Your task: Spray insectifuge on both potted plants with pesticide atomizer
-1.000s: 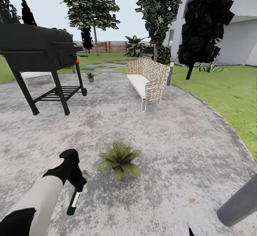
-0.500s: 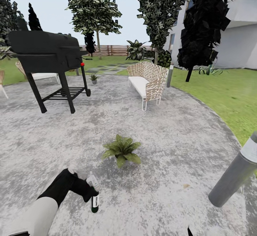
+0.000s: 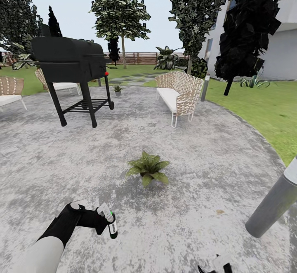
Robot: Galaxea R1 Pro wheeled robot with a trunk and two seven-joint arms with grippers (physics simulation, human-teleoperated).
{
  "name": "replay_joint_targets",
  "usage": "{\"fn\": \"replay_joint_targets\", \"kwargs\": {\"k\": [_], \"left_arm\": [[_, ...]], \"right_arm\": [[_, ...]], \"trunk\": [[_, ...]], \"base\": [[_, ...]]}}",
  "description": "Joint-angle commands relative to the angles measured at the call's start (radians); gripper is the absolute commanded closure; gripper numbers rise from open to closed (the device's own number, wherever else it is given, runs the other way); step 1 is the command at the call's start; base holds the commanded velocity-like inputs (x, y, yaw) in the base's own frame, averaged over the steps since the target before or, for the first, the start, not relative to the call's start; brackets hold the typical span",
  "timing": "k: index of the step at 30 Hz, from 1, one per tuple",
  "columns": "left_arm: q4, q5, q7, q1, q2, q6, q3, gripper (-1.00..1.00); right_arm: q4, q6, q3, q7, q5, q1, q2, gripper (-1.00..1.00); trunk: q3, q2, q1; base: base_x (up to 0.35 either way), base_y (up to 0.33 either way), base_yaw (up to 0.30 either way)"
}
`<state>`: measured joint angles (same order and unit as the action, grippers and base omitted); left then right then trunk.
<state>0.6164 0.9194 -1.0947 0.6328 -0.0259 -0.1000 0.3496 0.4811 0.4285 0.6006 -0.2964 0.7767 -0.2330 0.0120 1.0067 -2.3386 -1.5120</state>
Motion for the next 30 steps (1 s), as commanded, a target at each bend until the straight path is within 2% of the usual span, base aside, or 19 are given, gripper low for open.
{"fn": "replay_joint_targets", "kwargs": {"k": [1,3,4,5,7,10,13,16,18,20,21,23,25,28,30], "left_arm": [[0.002,0.003,-0.007,0.001,0.002,-0.01,0.005,1.0],[0.0,0.004,-0.007,0.001,0.003,-0.01,0.004,1.0],[-0.002,0.004,-0.007,0.001,0.003,-0.009,0.003,1.0],[-0.007,0.005,-0.007,0.001,0.004,-0.007,0.001,1.0],[-0.009,0.008,-0.007,0.001,0.005,-0.006,-0.001,1.0],[-0.01,0.007,-0.008,0.001,0.006,-0.006,-0.002,1.0],[-0.011,0.006,0.0,0.001,0.005,-0.01,-0.001,1.0],[-0.012,0.015,0.029,0.001,-0.004,-0.013,-0.008,1.0],[-0.019,0.041,0.035,0.001,-0.006,-0.009,-0.016,1.0],[-0.032,0.085,0.037,0.002,-0.005,-0.008,-0.035,1.0],[-0.035,0.102,0.037,0.005,-0.003,-0.009,-0.042,1.0],[-0.038,0.118,0.034,0.014,0.001,-0.016,-0.051,1.0],[-0.039,0.127,0.033,0.017,0.006,-0.019,-0.065,1.0],[-0.039,0.153,0.036,0.017,0.009,-0.046,-0.158,1.0],[-0.04,0.156,0.038,0.016,0.009,-0.098,-0.208,1.0]], "right_arm": [[0.005,0.001,-0.027,-0.02,0.009,-0.013,0.001,-1.0],[0.008,-0.002,-0.078,-0.066,0.012,-0.048,0.002,-1.0],[0.009,-0.003,-0.109,-0.11,0.013,-0.072,0.003,-1.0],[0.01,-0.007,-0.145,-0.183,0.013,-0.109,0.004,-1.0],[0.009,-0.012,-0.157,-0.223,0.012,-0.148,0.005,-1.0],[0.006,-0.062,-0.164,-0.268,0.012,-0.191,0.006,-1.0],[0.012,-0.075,-0.166,-0.37,0.013,-0.221,0.009,-1.0],[0.012,-0.08,-0.171,-0.494,0.015,-0.286,0.009,-1.0],[0.01,-0.094,-0.21,-0.519,0.015,-0.334,0.009,-1.0],[0.009,-0.123,-0.273,-0.525,0.015,-0.358,0.01,-1.0],[0.01,-0.13,-0.3,-0.526,0.015,-0.362,0.009,1.0],[0.009,-0.135,-0.329,-0.527,0.015,-0.365,0.008,1.0],[0.005,-0.137,-0.339,-0.529,0.016,-0.366,0.007,1.0],[0.006,-0.137,-0.352,-0.563,0.022,-0.367,0.009,1.0],[0.01,-0.138,-0.404,-0.589,0.021,-0.367,0.014,1.0]], "trunk": [[0.001,0.0,0.0],[0.001,0.0,0.0],[0.001,0.0,0.0],[0.001,0.0,0.0],[0.001,0.0,0.0],[0.001,0.0,0.0],[0.001,0.0,0.0],[0.001,0.0,0.0],[0.001,0.0,0.0],[0.001,0.0,0.0],[0.001,0.0,0.0],[0.001,0.0,0.0],[0.001,0.0,0.0],[0.001,0.0,0.0],[0.001,0.0,0.0]], "base": [[0.0,0.0,0.0],[0.0,0.0,0.0],[0.0,0.0,0.0],[0.0,0.0,0.0],[0.0,0.0,0.0],[0.0,0.0,0.0],[0.0,0.0,0.0],[0.0,0.0,0.0],[0.0,0.0,0.0],[0.0,0.0,0.0],[0.0,0.0,0.0],[0.0,0.0,0.0],[0.0,0.0,0.0],[0.0,0.0,0.0],[0.0,0.0,0.0]]}}
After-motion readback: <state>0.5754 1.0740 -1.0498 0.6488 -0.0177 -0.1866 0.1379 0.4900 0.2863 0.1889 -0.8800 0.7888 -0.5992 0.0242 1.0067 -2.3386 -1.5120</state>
